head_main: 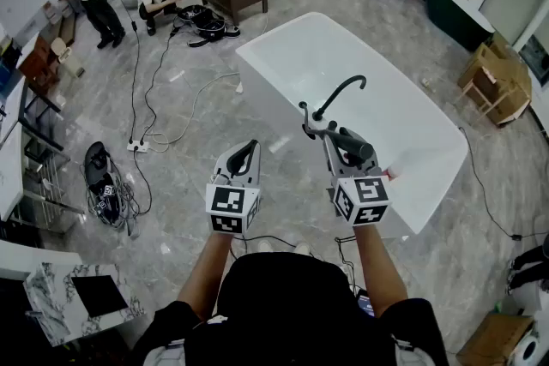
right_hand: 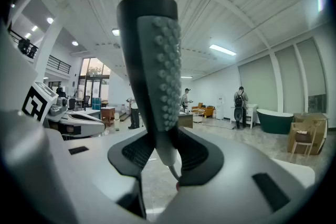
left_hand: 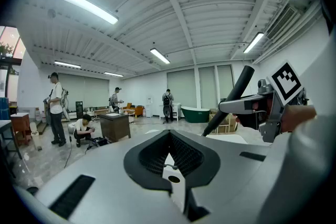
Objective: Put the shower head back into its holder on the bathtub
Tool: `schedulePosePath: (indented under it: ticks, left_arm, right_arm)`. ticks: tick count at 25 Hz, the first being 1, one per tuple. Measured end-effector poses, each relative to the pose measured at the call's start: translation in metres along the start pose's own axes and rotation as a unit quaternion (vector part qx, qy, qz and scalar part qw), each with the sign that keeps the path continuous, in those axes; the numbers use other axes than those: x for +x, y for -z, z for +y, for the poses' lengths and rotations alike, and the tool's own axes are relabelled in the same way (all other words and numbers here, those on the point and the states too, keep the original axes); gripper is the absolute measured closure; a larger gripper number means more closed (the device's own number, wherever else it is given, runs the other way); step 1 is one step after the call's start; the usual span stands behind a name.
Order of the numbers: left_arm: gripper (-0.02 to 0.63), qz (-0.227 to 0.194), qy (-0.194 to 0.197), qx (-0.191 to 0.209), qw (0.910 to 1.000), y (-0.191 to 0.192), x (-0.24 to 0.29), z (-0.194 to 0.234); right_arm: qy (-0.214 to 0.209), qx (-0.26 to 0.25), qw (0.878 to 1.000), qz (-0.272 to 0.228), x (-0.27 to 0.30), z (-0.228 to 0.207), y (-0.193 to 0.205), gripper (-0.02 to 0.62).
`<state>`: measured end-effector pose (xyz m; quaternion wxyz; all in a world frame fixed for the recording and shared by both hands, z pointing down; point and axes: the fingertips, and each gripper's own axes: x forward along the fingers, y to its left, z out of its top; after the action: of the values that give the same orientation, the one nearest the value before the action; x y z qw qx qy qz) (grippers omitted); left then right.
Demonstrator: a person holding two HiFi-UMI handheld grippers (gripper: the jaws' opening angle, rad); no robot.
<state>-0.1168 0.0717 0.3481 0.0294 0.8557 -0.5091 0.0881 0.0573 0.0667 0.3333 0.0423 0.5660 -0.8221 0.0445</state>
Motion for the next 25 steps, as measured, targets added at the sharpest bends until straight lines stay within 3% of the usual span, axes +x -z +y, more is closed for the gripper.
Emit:
schedulePosePath:
  ticks: [13, 25]
  left_arm:
    - [0.592, 0.005, -0.004, 0.0, 1.0, 0.001, 0.008, -0.009]
    - [0.592, 0.013, -0.011, 0.0, 0.9999, 0.014, 0.018, -0.052]
  right_arm:
    - [-0.009, 0.001, 1.0, -0.004, 0.001, -0.007, 0.0, 0.453]
    - [-0.028, 0.002, 1.0, 0.004, -0.019, -0.034, 0.018, 0.453]
